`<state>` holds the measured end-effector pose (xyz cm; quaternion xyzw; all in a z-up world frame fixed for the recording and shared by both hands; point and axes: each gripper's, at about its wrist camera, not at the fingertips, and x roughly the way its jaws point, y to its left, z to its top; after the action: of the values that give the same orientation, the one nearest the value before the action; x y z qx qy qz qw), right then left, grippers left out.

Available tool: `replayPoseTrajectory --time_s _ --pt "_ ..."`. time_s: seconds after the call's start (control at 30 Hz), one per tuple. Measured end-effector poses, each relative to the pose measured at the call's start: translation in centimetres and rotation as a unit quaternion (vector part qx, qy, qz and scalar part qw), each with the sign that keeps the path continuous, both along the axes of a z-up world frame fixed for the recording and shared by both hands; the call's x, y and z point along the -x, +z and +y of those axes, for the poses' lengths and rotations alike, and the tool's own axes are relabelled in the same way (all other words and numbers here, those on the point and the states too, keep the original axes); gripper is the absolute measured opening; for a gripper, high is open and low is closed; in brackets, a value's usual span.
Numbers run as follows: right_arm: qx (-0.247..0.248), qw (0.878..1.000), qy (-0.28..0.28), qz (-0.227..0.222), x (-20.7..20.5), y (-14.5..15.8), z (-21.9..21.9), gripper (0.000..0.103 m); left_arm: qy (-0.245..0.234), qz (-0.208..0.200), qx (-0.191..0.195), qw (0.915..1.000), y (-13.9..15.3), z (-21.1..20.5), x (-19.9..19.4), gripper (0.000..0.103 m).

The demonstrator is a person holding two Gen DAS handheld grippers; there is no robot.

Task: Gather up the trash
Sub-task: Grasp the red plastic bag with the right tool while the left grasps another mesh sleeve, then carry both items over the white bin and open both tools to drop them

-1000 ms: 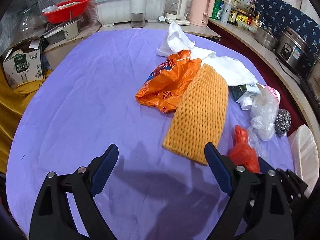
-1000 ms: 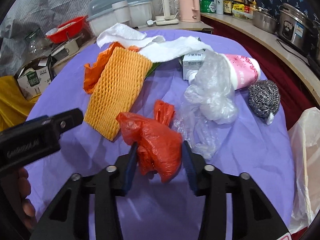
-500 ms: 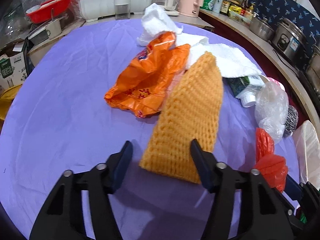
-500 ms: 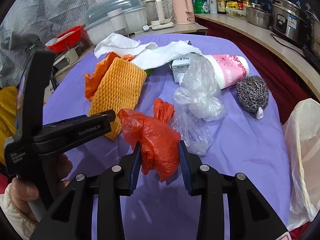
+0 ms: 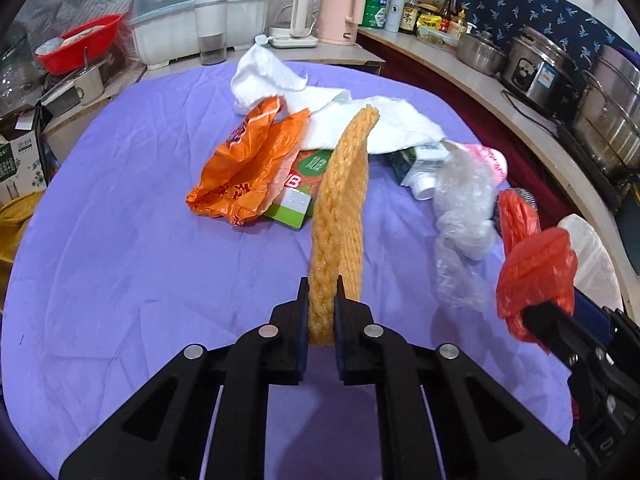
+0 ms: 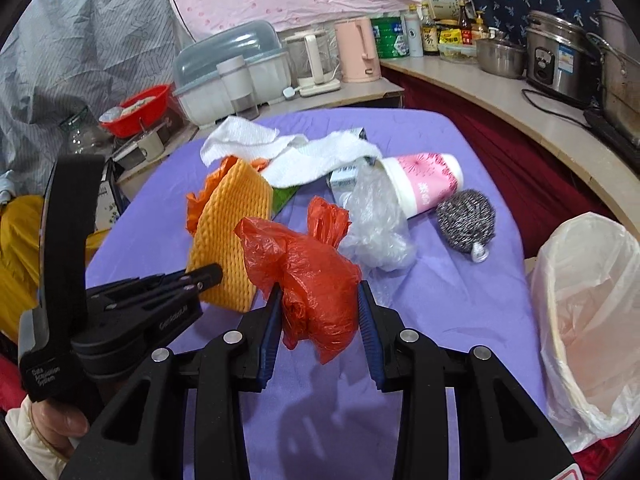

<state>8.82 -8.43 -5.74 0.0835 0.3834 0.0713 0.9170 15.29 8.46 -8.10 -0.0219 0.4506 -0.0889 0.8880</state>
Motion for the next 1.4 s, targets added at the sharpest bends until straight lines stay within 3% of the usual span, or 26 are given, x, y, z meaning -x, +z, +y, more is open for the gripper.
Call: replayPoseTrajectory --time_s 0.43,0.63,0.97,1.4 --pt "0.000 0.995 -0.059 -0.075 3.9 5.6 -5.6 0.034 -0.045 -0.070 0.014 0.9964 7.2 -4.5 4.6 0.010" --pt "0.007 0.991 -0.098 -0.092 5.6 6.7 -9.1 0.034 -0.081 -0.089 0.015 0.9927 8.8 -8.1 6.2 0.010" --pt "0.013 0.982 -0.166 -0.092 7.8 6.5 -15.7 0.034 -0.139 -0.096 0.007 0.9855 9.1 -14.8 8.0 0.010" --pt "0.023 0.972 -0.228 -0.056 9.9 3.4 -21.6 0.034 -0.188 -0.083 -0.010 0.9786 7.3 -21.2 9.5 0.010"
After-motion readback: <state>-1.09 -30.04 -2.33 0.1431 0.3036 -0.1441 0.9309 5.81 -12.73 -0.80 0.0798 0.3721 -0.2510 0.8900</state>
